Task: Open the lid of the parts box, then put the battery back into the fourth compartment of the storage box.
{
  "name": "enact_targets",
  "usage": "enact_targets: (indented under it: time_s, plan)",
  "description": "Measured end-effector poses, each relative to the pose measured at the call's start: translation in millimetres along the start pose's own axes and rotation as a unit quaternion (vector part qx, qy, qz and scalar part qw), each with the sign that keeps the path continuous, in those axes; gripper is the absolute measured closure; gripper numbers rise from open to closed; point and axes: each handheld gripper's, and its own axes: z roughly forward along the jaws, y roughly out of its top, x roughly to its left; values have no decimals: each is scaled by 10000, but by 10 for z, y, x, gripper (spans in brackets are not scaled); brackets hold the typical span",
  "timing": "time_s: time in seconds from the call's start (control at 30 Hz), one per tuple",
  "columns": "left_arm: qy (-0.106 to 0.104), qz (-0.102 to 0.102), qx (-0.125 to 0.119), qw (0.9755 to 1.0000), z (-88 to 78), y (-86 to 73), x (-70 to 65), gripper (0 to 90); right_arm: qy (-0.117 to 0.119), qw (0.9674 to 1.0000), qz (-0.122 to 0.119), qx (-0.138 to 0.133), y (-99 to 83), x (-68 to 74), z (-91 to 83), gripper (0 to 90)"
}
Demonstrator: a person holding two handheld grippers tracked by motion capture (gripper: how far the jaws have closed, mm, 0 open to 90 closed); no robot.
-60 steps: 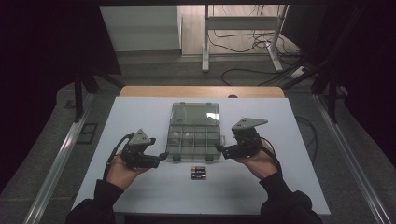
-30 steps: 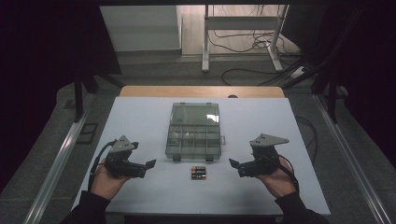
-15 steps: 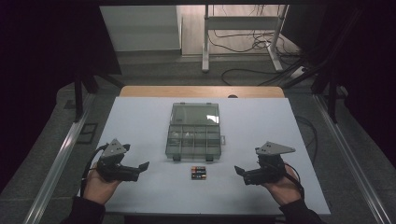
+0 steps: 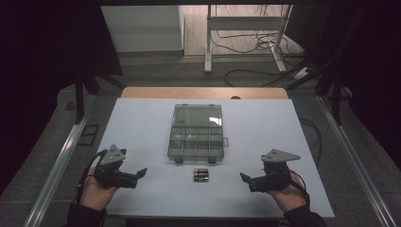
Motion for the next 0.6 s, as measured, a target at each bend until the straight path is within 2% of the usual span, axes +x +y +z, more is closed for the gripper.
enact_targets:
  time_s: [0.23, 0.37, 0.6]
  plan:
    - [4, -12, 131, 9999, 4, -35, 3, 0, -13, 10000, 1, 98, -55, 7, 8, 0]
    - [7, 13, 121, 9999, 8, -30, -6, 0, -9, 9998, -50, 193, -64, 13, 27, 0]
    - [16, 6, 74, 10000, 18, -34, 12, 0, 38, 9999, -29, 139, -44, 3, 23, 0]
